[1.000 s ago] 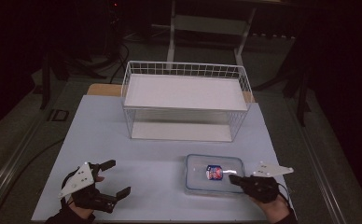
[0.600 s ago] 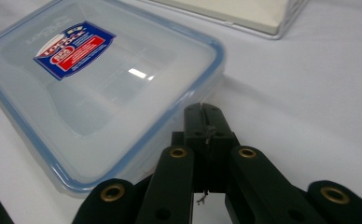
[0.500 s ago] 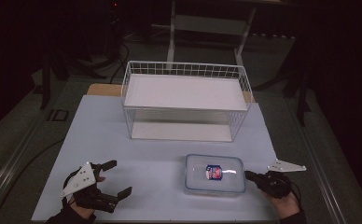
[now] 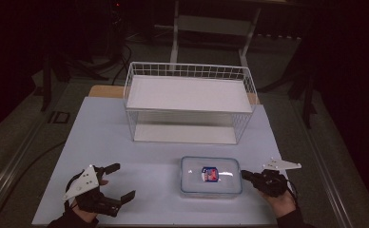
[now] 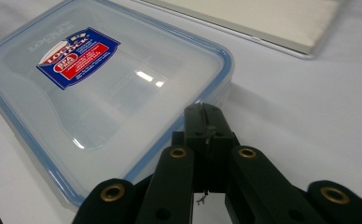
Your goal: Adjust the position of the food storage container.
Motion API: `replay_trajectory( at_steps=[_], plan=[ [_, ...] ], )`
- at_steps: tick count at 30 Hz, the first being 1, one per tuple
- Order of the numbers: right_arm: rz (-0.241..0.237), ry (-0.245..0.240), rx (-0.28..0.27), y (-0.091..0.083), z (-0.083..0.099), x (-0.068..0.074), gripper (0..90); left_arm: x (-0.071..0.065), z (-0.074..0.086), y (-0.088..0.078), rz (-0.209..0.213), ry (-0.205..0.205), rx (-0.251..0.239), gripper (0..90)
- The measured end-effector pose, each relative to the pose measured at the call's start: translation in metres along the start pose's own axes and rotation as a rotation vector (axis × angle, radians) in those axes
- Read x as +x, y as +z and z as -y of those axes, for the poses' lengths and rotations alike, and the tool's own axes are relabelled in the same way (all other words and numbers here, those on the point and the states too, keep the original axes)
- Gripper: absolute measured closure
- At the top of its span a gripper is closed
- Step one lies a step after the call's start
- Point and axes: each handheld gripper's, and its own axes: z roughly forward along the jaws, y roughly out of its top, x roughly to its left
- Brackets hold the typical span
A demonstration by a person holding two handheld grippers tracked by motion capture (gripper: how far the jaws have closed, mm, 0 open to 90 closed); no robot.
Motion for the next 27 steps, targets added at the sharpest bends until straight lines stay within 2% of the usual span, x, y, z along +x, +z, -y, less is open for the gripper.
replay_trajectory(
  at_steps=[11, 27],
  plan=[
    [-0.054, -0.045, 0.015, 0.026, -0.018, 0.017, 90.0, 0.000, 0.000, 0.001, 0.003, -0.001, 0.005, 0.0],
    [-0.106, -0.076, 0.026, 0.046, -0.029, 0.035, 90.0, -0.002, 0.000, 0.003, 0.010, 0.000, 0.009, 0.0]
  ],
)
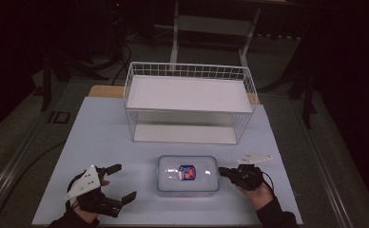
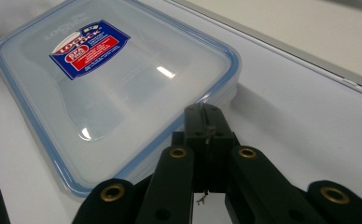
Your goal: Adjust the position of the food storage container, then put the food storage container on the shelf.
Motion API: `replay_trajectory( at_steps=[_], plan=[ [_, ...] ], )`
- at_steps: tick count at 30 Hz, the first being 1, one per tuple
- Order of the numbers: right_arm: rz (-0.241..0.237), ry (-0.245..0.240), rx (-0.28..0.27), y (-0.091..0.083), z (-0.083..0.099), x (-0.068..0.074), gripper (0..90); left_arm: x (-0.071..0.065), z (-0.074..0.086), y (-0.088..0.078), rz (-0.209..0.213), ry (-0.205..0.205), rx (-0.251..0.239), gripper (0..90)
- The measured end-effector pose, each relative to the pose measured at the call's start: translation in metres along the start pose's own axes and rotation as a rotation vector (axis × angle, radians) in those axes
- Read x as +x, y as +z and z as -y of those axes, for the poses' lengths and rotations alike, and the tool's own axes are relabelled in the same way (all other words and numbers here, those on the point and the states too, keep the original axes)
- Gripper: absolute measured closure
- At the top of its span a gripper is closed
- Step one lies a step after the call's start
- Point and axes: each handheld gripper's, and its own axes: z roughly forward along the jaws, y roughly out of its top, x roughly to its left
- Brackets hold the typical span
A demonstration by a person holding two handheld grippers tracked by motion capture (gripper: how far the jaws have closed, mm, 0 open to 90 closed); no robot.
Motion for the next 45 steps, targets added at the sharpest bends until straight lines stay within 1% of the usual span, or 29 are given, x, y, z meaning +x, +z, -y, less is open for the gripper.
replay_trajectory(
  at_steps=[3, 7, 9, 12, 14, 15, 16, 17, 18, 19, 20, 22, 24, 27, 29, 30, 31, 32, 33, 34, 35, 37, 38, 39, 40, 41, 42, 43, 45],
  plan=[
    [-0.012, -0.005, -0.001, 0.003, 0.000, 0.003, 90.0, -0.001, 0.000, 0.000, 0.002, -0.001, 0.000, 0.0],
    [0.000, -0.014, -0.003, 0.002, 0.000, 0.002, 90.0, -0.001, 0.000, -0.001, -0.001, 0.001, 0.003, 0.0],
    [0.007, -0.016, -0.027, -0.003, -0.001, 0.002, 89.8, -0.001, -0.001, 0.000, 0.002, 0.003, 0.001, 0.0],
    [0.013, -0.018, -0.065, -0.012, -0.004, 0.002, 84.9, -0.003, -0.004, 0.001, 0.008, 0.014, 0.003, 0.0],
    [0.019, -0.016, -0.073, -0.014, -0.005, 0.003, 84.0, -0.004, -0.006, 0.003, 0.008, 0.021, 0.006, 0.0],
    [0.016, -0.015, -0.090, -0.018, -0.007, 0.003, 81.2, -0.005, -0.011, 0.004, 0.011, 0.029, 0.011, 0.0],
    [0.004, -0.013, -0.137, -0.027, -0.011, 0.005, 73.0, -0.006, -0.013, 0.005, 0.012, 0.027, 0.015, 0.0],
    [-0.001, -0.018, -0.154, -0.030, -0.012, 0.007, 67.6, -0.007, -0.015, 0.005, 0.015, 0.022, 0.017, 0.0],
    [-0.005, -0.030, -0.173, -0.033, -0.014, 0.010, 58.8, -0.007, -0.018, 0.006, 0.021, 0.024, 0.020, 0.0],
    [-0.004, -0.042, -0.191, -0.035, -0.015, 0.013, 48.5, -0.009, -0.021, 0.006, 0.021, 0.025, 0.029, 0.0],
    [-0.006, -0.045, -0.207, -0.038, -0.017, 0.015, 40.5, -0.010, -0.024, 0.007, 0.026, 0.031, 0.037, 0.0],
    [-0.026, -0.051, -0.235, -0.042, -0.019, 0.020, 26.0, -0.013, -0.033, 0.008, 0.033, 0.037, 0.049, 0.0],
    [-0.030, -0.079, -0.248, -0.044, -0.021, 0.024, 14.1, -0.016, -0.040, 0.010, 0.022, 0.056, 0.062, 0.0],
    [-0.033, -0.090, -0.272, -0.047, -0.025, 0.029, 12.8, -0.015, -0.049, 0.013, 0.024, 0.047, 0.080, 0.0],
    [-0.025, -0.116, -0.291, -0.050, -0.026, 0.031, 12.7, -0.013, -0.052, 0.015, 0.037, 0.027, 0.085, 0.0],
    [-0.025, -0.117, -0.309, -0.051, -0.027, 0.031, 12.8, -0.011, -0.054, 0.016, 0.049, 0.014, 0.088, 0.0],
    [-0.025, -0.116, -0.316, -0.052, -0.028, 0.031, 12.7, -0.011, -0.055, 0.018, 0.049, 0.003, 0.090, 0.0],
    [-0.016, -0.119, -0.327, -0.054, -0.029, 0.031, 12.8, -0.011, -0.057, 0.019, 0.044, -0.002, 0.090, 0.0],
    [0.014, -0.126, -0.341, -0.055, -0.030, 0.032, 13.0, -0.010, -0.058, 0.021, 0.042, -0.006, 0.091, 0.0],
    [0.048, -0.146, -0.344, -0.056, -0.030, 0.033, 13.6, -0.010, -0.060, 0.023, 0.048, -0.013, 0.089, 0.0],
    [0.064, -0.168, -0.347, -0.057, -0.031, 0.035, 13.7, -0.010, -0.062, 0.025, 0.058, -0.024, 0.085, 0.0],
    [0.070, -0.186, -0.373, -0.060, -0.031, 0.037, 14.6, -0.009, -0.066, 0.030, 0.067, -0.048, 0.089, 0.0],
    [0.057, -0.194, -0.382, -0.061, -0.031, 0.038, 14.8, -0.008, -0.068, 0.033, 0.055, -0.053, 0.100, 0.0],
    [0.042, -0.204, -0.406, -0.061, -0.031, 0.039, 14.9, -0.008, -0.070, 0.036, 0.033, -0.057, 0.114, 0.0],
    [0.037, -0.184, -0.407, -0.063, -0.031, 0.040, 15.6, -0.008, -0.071, 0.039, 0.023, -0.065, 0.133, 0.0],
    [0.039, -0.178, -0.390, -0.063, -0.032, 0.042, 16.1, -0.006, -0.072, 0.043, 0.033, -0.076, 0.151, 0.0],
    [0.032, -0.177, -0.387, -0.063, -0.032, 0.043, 16.1, -0.005, -0.072, 0.046, 0.040, -0.091, 0.163, 0.0],
    [0.035, -0.175, -0.384, -0.063, -0.031, 0.044, 16.1, -0.003, -0.072, 0.051, 0.035, -0.103, 0.182, 0.0],
    [0.055, -0.175, -0.370, -0.063, -0.030, 0.047, 16.0, 0.001, -0.069, 0.059, 0.037, -0.136, 0.221, 0.0]
  ],
)
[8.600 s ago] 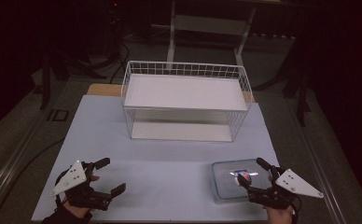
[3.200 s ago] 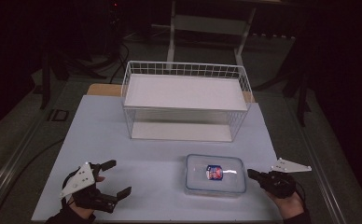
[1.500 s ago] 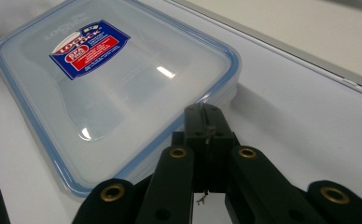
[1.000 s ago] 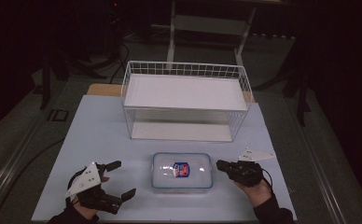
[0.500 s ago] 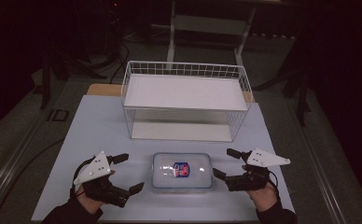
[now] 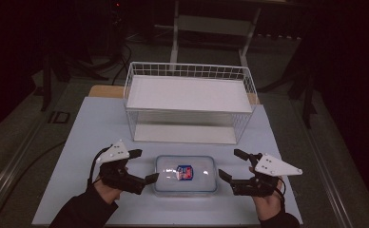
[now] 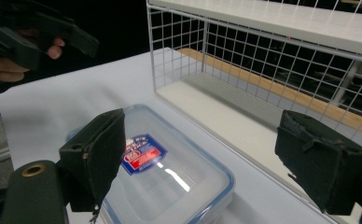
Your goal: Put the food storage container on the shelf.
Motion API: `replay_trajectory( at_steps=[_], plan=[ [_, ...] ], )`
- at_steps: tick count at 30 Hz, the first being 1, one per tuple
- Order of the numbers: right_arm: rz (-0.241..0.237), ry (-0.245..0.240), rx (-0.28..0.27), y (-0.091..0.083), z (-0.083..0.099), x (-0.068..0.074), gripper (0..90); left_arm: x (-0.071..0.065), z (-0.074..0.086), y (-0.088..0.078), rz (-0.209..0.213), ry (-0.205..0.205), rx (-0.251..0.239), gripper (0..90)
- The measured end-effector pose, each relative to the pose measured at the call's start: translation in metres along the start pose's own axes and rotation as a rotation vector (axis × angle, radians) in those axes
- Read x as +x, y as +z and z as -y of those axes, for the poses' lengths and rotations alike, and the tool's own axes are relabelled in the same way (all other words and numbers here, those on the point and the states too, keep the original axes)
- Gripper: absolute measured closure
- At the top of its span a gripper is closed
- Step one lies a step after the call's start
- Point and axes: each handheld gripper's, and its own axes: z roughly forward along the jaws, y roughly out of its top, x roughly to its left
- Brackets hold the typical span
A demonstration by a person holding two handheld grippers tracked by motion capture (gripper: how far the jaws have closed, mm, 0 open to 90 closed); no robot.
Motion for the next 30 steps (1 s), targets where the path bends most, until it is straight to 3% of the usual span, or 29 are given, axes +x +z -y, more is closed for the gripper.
replay_trajectory(
  at_steps=[3, 5, 7, 13, 19, 22, 23, 24, 30],
  plan=[
    [-0.006, 0.000, 0.001, 0.000, 0.002, 0.003, 14.9, 0.010, 0.004, 0.013, 0.015, -0.085, 0.056, 0.0],
    [-0.002, 0.015, 0.015, 0.001, 0.003, 0.003, 13.8, 0.015, 0.008, 0.020, -0.015, -0.121, 0.101, 0.0],
    [-0.003, 0.034, 0.036, 0.003, 0.005, 0.002, 13.5, 0.022, 0.011, 0.026, -0.025, -0.186, 0.137, 0.0],
    [0.037, 0.029, 0.069, 0.010, 0.011, 0.004, 10.1, 0.042, 0.023, 0.043, 0.040, -0.376, 0.223, 0.0],
    [0.016, 0.059, 0.093, 0.012, 0.014, 0.004, 10.3, 0.052, 0.030, 0.054, 0.063, -0.454, 0.286, 0.7],
    [-0.020, 0.076, 0.109, 0.013, 0.015, 0.004, 15.1, 0.056, 0.034, 0.056, 0.089, -0.513, 0.285, 5.4],
    [-0.020, 0.076, 0.109, 0.013, 0.015, 0.004, 15.1, 0.056, 0.034, 0.056, 0.089, -0.513, 0.285, 6.7],
    [-0.024, 0.084, 0.119, 0.014, 0.016, 0.003, 15.1, 0.060, 0.037, 0.058, 0.129, -0.568, 0.291, 6.7],
    [-0.038, 0.096, 0.135, 0.017, 0.019, 0.003, 18.3, 0.067, 0.044, 0.062, 0.162, -0.644, 0.299, 24.1]
  ],
)
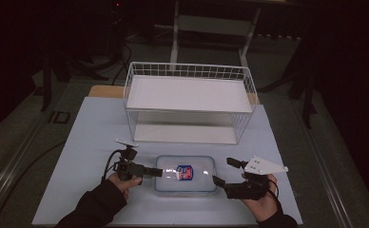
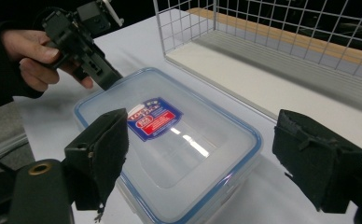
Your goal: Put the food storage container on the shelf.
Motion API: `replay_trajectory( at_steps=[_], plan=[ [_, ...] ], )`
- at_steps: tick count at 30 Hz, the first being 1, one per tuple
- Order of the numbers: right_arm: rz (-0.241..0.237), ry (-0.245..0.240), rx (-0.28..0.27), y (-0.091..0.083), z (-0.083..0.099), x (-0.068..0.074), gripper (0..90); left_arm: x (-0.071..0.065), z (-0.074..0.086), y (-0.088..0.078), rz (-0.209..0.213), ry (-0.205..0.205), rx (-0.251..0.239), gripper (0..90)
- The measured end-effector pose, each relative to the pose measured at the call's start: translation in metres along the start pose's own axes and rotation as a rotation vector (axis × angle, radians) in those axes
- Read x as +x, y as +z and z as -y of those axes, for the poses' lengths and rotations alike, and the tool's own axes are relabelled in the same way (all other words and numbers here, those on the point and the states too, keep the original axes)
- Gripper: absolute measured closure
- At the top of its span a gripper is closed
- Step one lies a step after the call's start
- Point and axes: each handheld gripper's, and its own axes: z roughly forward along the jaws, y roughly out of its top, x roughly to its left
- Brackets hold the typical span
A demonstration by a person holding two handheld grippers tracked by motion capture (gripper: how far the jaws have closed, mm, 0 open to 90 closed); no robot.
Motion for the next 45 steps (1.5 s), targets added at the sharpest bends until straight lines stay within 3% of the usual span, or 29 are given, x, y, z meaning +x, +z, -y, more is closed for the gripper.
replay_trajectory(
  at_steps=[3, 7, 11, 16, 17, 19, 24, 28, 31, 35, 39, 45],
  plan=[
    [0.004, -0.002, 0.005, 0.000, 0.001, 0.000, 18.3, 0.004, 0.001, 0.000, 0.032, -0.014, 0.009, 33.6],
    [-0.001, 0.014, 0.021, 0.001, 0.002, -0.002, 18.4, 0.010, 0.000, 0.000, 0.115, -0.016, 0.036, 44.1],
    [-0.009, 0.036, 0.044, 0.003, 0.004, -0.006, 19.4, 0.015, 0.001, -0.001, 0.145, -0.031, 0.026, 48.7],
    [-0.038, 0.123, 0.088, 0.010, 0.011, -0.016, 19.3, 0.014, 0.002, -0.004, 0.152, -0.019, 0.020, 51.0],
    [-0.038, 0.123, 0.088, 0.010, 0.011, -0.016, 19.3, 0.014, 0.002, -0.004, 0.152, -0.019, 0.020, 51.7],
    [-0.062, 0.187, 0.119, 0.015, 0.016, -0.023, 19.4, 0.012, 0.004, -0.006, 0.155, -0.007, 0.018, 52.4],
    [-0.104, 0.288, 0.186, 0.028, 0.026, -0.035, 19.7, 0.007, 0.008, -0.009, 0.150, 0.036, 0.008, 54.1],
    [-0.173, 0.379, 0.231, 0.038, 0.033, -0.043, 22.2, 0.005, 0.011, -0.011, 0.147, 0.059, 0.001, 54.7],
    [-0.232, 0.451, 0.247, 0.043, 0.037, -0.048, 26.3, 0.004, 0.012, -0.012, 0.145, 0.072, -0.002, 55.2],
    [-0.280, 0.531, 0.237, 0.044, 0.041, -0.054, 40.9, 0.001, 0.014, -0.013, 0.137, 0.093, -0.004, 55.5],
    [-0.301, 0.561, 0.242, 0.043, 0.042, -0.055, 49.5, 0.000, 0.016, -0.014, 0.138, 0.093, -0.012, 56.1],
    [-0.288, 0.568, 0.249, 0.039, 0.039, -0.051, 51.9, -0.006, 0.022, -0.015, 0.123, 0.096, -0.037, 56.5]
  ],
)
